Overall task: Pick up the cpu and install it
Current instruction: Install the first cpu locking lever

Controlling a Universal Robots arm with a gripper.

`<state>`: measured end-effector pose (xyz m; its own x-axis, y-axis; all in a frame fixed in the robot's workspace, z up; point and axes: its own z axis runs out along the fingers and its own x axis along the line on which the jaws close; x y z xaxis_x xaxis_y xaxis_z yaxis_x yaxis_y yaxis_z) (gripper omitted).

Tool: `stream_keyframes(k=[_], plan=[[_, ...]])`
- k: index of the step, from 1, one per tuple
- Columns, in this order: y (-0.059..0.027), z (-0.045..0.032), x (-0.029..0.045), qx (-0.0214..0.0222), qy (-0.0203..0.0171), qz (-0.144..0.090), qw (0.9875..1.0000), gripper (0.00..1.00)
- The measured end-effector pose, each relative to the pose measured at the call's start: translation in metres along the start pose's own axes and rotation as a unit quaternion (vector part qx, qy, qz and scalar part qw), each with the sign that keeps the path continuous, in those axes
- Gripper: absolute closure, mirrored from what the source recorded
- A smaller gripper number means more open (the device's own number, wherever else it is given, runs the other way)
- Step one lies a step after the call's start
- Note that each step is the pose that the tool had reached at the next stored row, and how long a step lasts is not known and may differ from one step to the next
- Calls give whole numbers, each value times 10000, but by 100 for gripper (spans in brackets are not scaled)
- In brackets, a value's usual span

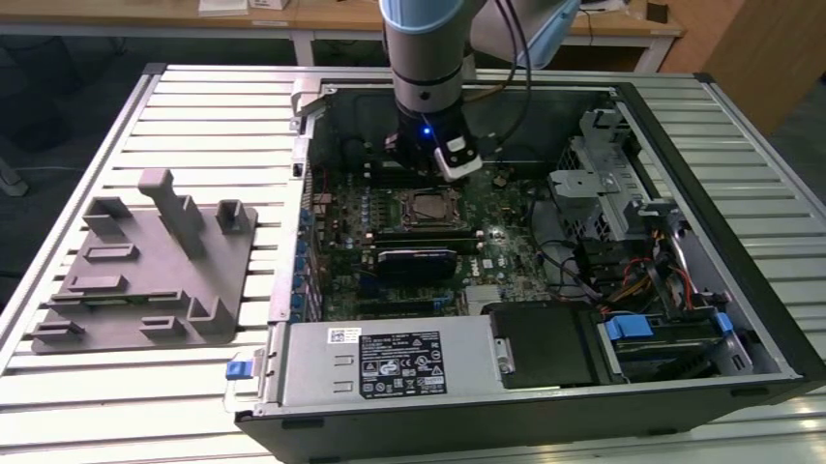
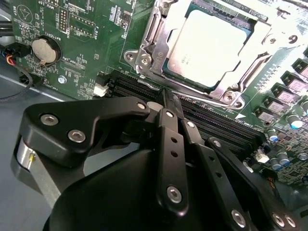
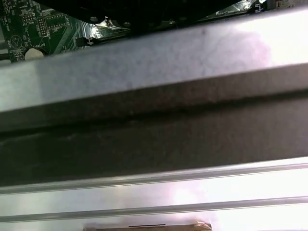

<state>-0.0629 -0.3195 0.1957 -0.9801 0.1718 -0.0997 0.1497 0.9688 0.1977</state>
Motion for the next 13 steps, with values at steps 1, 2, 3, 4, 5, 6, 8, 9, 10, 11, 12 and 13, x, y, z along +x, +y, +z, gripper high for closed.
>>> stream_keyframes(k=[1,2,3,4,5,6,8,9,10,11,12,13], plan=[[-1,4,0,13,-6,18,10000,89],[-1,5,1,22,-9,29,10000,89],[-1,7,1,32,-12,38,10000,89],[-2,8,1,43,-17,54,10000,89],[-2,8,1,47,-19,60,10000,89],[-2,8,1,52,-22,66,10000,89],[-2,8,1,65,-26,76,9999,89],[-2,7,0,67,-27,80,9999,89],[-1,5,0,69,-27,82,9999,89],[-1,2,0,70,-28,86,9999,89],[0,-3,0,71,-29,89,9999,89],[2,-9,-1,72,-30,93,9999,89]])
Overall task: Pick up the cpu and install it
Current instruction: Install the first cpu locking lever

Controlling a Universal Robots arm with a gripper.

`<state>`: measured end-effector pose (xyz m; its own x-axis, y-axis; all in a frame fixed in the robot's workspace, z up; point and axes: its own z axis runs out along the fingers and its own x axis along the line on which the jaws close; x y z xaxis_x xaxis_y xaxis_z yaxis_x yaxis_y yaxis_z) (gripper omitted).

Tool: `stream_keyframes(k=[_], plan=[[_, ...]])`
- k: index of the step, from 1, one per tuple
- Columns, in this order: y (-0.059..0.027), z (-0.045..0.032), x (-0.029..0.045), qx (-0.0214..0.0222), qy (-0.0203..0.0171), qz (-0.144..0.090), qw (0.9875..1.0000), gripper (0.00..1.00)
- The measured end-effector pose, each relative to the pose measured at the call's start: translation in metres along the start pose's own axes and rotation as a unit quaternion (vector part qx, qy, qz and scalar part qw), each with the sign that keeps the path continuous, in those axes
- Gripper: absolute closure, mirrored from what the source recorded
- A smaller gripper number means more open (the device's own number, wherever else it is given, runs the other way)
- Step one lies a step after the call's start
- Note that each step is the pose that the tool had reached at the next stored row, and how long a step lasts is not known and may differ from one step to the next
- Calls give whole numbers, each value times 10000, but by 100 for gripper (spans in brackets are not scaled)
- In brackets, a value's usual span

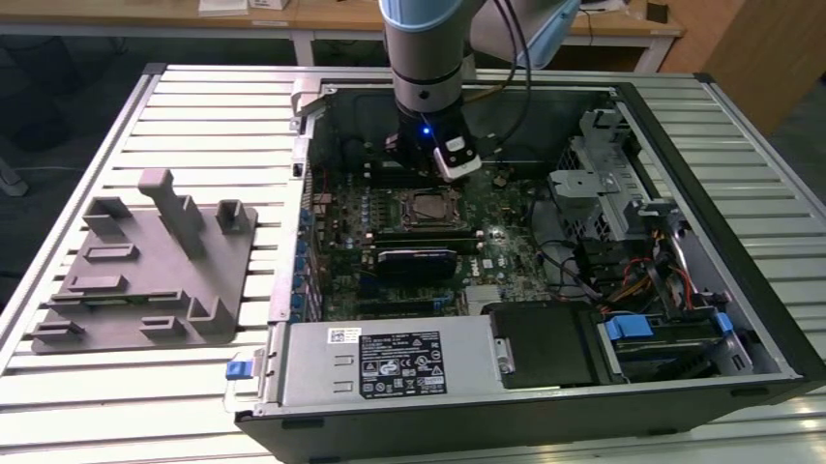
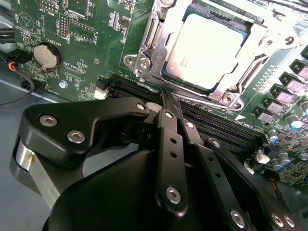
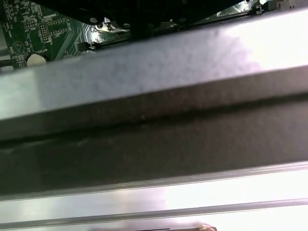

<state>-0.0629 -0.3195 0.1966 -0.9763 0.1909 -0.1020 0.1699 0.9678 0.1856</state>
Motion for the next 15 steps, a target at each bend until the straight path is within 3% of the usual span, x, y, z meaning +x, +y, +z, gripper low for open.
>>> stream_keyframes(k=[12,15], plan=[[18,-31,-1,13,-12,54,10000,89],[24,-26,1,47,-19,50,10000,89]])
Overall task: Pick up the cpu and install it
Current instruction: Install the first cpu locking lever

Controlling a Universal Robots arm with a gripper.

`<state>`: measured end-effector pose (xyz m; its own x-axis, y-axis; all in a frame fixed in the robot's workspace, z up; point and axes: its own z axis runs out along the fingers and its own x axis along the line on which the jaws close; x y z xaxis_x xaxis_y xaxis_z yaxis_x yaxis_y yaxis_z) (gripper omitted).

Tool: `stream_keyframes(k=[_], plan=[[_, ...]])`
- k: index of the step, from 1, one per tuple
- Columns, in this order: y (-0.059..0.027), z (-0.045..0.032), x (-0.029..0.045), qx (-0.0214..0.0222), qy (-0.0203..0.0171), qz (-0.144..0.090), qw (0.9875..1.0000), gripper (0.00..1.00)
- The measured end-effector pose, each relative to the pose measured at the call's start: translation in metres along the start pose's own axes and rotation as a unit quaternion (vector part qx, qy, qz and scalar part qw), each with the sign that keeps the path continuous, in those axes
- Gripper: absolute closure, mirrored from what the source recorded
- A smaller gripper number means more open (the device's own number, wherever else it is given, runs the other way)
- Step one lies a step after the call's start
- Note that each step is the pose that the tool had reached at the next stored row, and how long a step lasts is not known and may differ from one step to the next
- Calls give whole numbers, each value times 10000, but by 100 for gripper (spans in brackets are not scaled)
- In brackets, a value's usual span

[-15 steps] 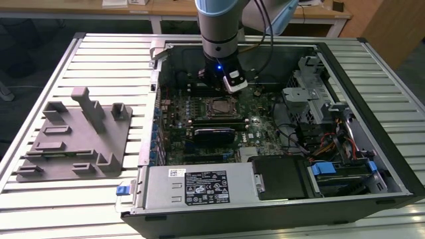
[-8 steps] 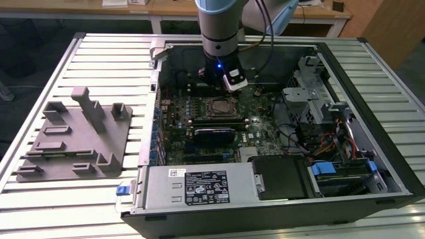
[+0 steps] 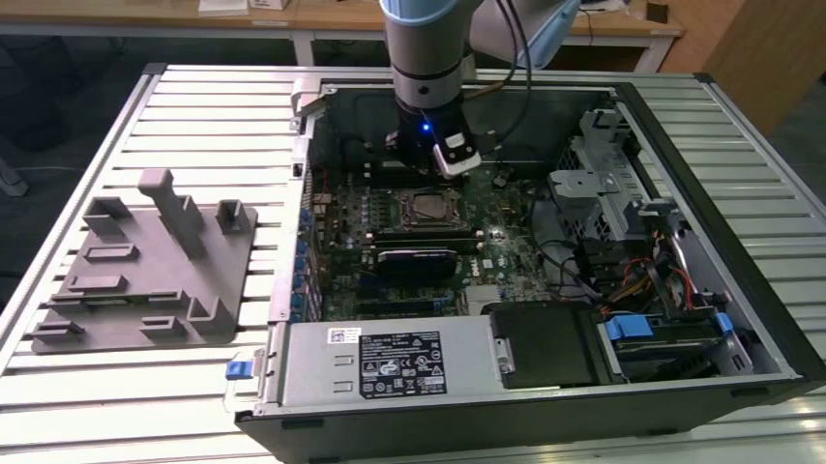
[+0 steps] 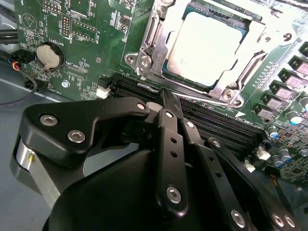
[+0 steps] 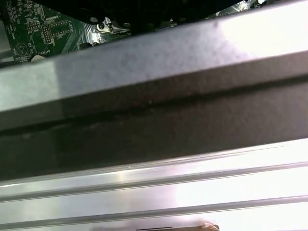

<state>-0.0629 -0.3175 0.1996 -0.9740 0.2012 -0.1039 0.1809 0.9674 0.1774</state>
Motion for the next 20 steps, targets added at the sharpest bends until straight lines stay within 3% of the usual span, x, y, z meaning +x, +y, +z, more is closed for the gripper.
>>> stream_keyframes(k=[8,12,20], plan=[[0,24,3,244,-45,-34,9997,89],[-2,32,4,272,-49,-38,9996,89],[-1,29,4,271,-50,-38,9996,89]])
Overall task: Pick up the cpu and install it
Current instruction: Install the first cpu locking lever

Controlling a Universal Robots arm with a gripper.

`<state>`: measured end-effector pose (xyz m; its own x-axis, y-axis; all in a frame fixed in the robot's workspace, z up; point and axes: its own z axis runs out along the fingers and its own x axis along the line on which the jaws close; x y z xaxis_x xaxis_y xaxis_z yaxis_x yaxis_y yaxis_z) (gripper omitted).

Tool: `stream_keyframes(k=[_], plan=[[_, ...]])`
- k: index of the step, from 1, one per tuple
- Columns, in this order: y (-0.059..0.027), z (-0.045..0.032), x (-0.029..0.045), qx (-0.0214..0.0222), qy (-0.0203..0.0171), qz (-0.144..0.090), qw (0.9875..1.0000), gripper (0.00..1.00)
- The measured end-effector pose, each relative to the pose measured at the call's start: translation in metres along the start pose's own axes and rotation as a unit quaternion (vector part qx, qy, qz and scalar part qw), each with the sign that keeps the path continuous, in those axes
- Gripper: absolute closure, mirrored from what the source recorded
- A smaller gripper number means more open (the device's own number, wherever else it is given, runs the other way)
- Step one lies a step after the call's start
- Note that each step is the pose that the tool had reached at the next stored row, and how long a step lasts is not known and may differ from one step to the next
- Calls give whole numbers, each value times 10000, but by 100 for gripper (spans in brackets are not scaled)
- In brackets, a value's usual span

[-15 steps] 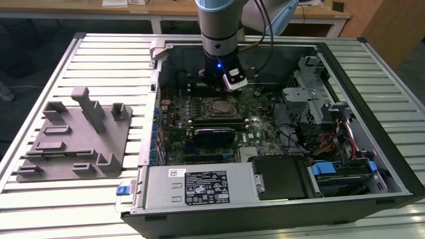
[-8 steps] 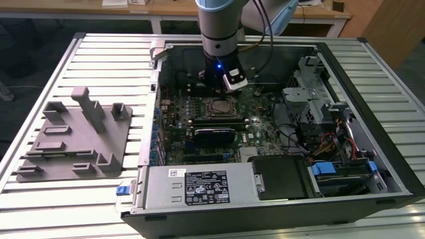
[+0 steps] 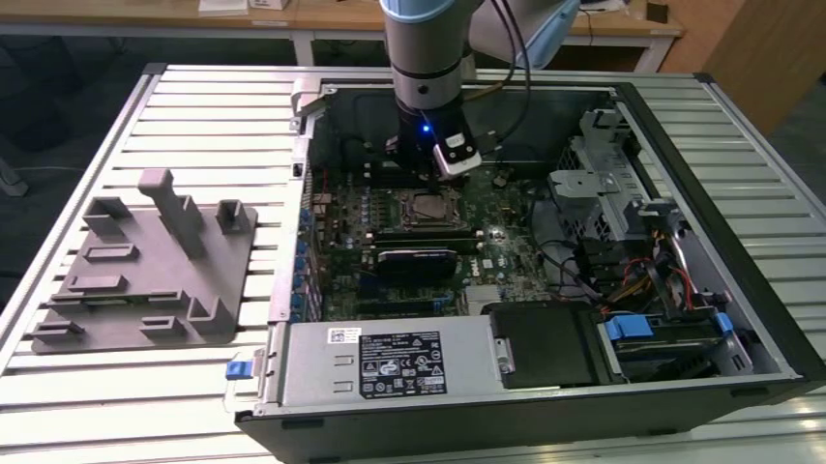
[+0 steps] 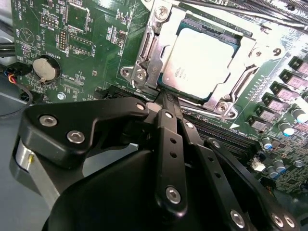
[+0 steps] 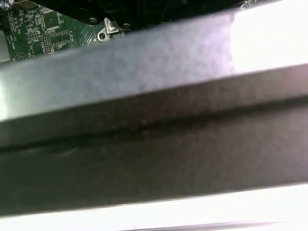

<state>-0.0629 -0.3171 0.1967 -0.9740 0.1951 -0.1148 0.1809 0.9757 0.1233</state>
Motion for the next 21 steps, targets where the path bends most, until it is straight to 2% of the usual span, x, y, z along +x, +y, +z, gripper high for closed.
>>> stream_keyframes(k=[8,17,21], plan=[[8,-62,-8,-2,-3,0,10000,89],[30,-60,-3,-13,-62,-6,10000,89],[54,-58,2,-16,-73,-7,10000,89]])
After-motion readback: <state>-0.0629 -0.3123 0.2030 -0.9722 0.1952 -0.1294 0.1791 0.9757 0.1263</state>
